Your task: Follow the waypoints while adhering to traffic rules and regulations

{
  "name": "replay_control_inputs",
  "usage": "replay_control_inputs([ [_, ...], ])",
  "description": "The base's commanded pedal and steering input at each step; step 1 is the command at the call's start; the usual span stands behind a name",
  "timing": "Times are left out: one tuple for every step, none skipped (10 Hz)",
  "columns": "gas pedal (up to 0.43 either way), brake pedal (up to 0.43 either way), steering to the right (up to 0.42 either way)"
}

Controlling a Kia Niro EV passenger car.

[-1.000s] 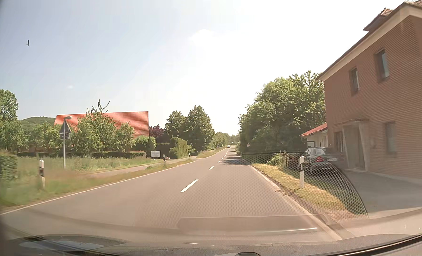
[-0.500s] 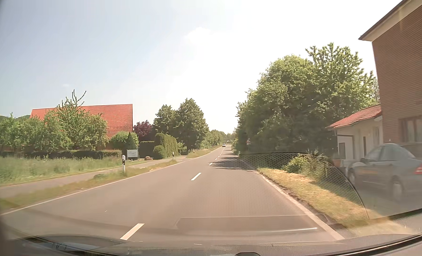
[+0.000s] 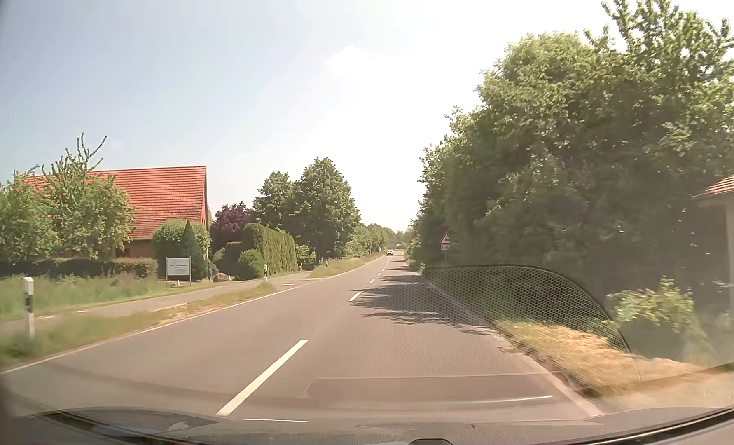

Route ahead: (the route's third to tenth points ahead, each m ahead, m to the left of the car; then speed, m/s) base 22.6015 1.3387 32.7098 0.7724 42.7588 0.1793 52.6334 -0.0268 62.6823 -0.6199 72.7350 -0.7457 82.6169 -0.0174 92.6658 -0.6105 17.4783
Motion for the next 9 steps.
replay_control_inputs([
  [0.228, 0.000, 0.003],
  [0.228, 0.000, 0.002],
  [0.228, 0.000, 0.003],
  [0.228, 0.000, 0.002],
  [0.228, 0.000, 0.003],
  [0.228, 0.000, 0.002],
  [0.228, 0.000, 0.001],
  [0.228, 0.000, 0.001],
  [0.228, 0.000, 0.001],
])
